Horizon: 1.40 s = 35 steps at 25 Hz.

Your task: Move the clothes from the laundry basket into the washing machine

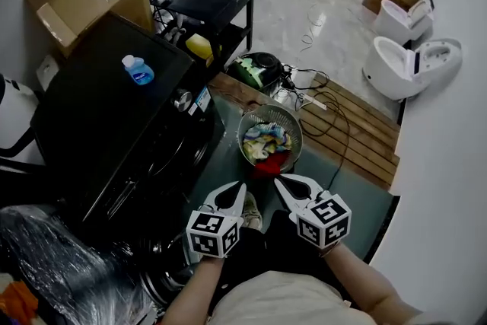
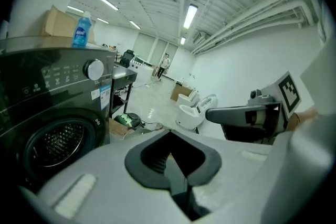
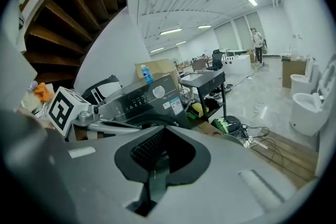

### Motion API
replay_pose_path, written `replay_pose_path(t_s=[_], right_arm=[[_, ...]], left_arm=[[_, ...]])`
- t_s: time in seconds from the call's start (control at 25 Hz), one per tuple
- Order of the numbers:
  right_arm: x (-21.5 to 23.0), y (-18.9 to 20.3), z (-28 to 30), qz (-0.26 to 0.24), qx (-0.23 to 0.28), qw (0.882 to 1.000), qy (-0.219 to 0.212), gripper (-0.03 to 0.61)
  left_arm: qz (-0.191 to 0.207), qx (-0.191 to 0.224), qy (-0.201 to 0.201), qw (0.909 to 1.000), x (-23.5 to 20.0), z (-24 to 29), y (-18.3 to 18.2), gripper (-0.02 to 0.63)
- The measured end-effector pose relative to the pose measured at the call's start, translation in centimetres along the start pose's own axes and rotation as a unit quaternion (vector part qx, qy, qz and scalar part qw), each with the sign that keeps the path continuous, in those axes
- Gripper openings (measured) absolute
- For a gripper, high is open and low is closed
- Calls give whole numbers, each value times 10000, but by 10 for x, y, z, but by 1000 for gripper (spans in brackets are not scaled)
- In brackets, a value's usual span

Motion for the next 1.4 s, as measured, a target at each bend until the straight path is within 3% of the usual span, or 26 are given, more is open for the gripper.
replay_pose_path(t_s=[0.2,0.36,0.6,0.8,0.96,1.04,1.16,1.24,1.28,1.4], right_arm=[[19,19,35,-270,-578,9979,-61,28],[50,36,72,-167,-835,9964,-49,28],[99,104,150,17,-1330,9909,-206,48],[144,174,211,11,-1637,9859,-332,108],[175,239,241,-449,-2077,9761,-461,232],[183,277,253,-642,-2402,9675,-467,257],[192,328,267,-608,-2888,9549,-329,252],[201,349,274,-672,-3067,9494,-103,203],[205,353,277,-759,-3089,9481,-8,154],[204,351,281,-1025,-3054,9467,-50,123]], left_arm=[[-306,-234,-35,9993,-35,31,17,109],[-452,-233,-148,9986,-57,64,35,109],[-762,-407,-240,9960,-94,127,83,109],[-946,-473,-366,9937,-127,181,136,109],[-1106,-548,-452,9913,-145,218,188,109],[-1217,-609,-532,9893,-152,231,214,109],[-1439,-739,-638,9848,-160,246,250,109],[-1536,-796,-679,9826,-165,256,265,109],[-1559,-810,-690,9820,-167,260,269,109],[-1569,-809,-699,9818,-170,264,273,109]])
Point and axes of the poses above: the fingertips, and each gripper's own axes: z forward along the fingers, x to its right, y out of its underside, the point moved 3 cm from there along -z, backward along the fingers, and after that the axes turned 3 degrees about y, right-handed, at the moved point
